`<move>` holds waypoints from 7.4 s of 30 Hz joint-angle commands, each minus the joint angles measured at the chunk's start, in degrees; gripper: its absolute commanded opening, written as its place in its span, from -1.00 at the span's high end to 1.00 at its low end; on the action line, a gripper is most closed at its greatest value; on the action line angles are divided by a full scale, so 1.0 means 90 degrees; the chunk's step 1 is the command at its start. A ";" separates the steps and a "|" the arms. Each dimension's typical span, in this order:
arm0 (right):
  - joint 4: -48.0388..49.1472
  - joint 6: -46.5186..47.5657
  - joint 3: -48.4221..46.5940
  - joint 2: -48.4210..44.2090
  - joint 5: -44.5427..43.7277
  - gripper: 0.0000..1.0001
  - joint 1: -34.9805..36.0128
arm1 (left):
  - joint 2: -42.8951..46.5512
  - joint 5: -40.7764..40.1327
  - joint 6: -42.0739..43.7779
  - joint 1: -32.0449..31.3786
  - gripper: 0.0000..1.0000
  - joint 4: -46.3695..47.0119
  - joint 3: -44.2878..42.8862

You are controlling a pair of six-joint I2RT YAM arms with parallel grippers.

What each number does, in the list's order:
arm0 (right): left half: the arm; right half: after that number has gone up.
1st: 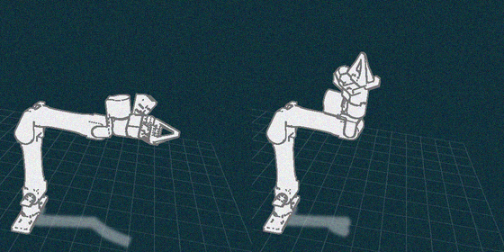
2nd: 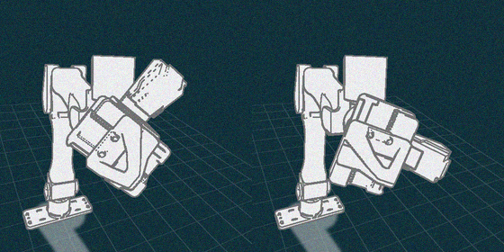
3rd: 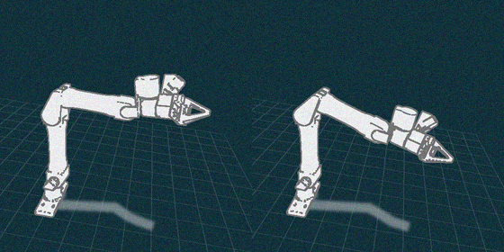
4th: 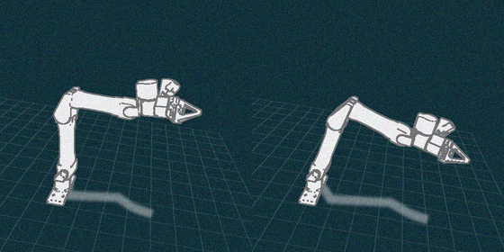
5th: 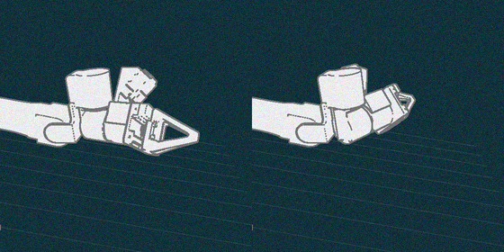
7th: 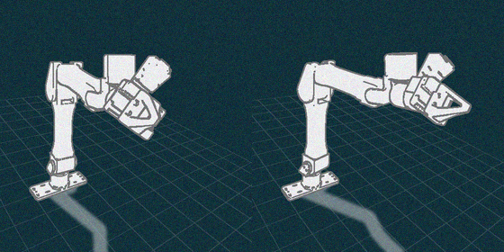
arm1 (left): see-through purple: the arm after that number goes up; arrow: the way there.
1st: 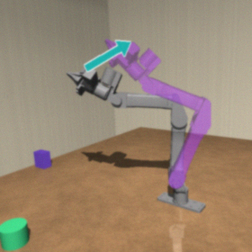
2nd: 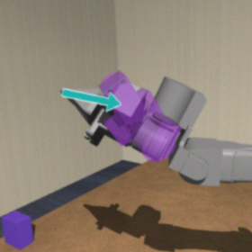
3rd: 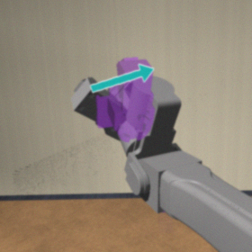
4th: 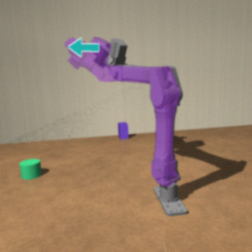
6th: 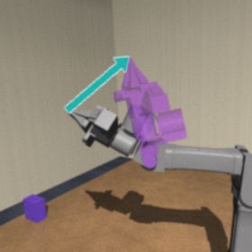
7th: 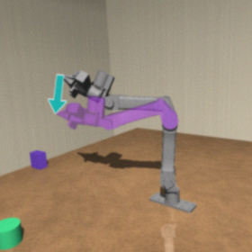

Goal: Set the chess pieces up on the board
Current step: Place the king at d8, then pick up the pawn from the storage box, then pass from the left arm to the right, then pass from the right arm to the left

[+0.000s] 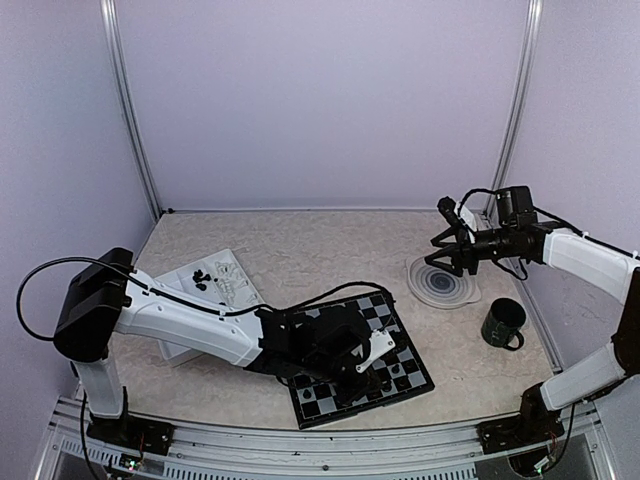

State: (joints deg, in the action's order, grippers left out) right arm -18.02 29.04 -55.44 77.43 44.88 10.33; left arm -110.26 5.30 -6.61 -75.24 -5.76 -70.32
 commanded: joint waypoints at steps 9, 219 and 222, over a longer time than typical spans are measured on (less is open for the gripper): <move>0.0016 0.0055 0.0051 0.0059 0.0062 -0.22 -0.0015 | -0.0217 -0.0194 -0.0086 -0.0038 0.71 0.0259 -0.0008; -0.0620 -0.0749 -0.1882 0.1447 0.1333 0.82 0.3699 | 0.3642 -0.2075 -0.0369 0.0606 0.26 0.2759 0.2108; -0.0633 -0.0727 -0.1870 0.1439 0.1285 0.81 0.3701 | 0.3544 -0.2059 -0.0323 0.0606 0.25 0.2795 0.2049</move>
State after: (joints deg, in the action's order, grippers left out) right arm -24.14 22.85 -72.77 89.89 55.31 43.48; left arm -77.41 -11.46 -11.62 -69.43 17.61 -49.58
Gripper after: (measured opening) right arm 0.121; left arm 0.371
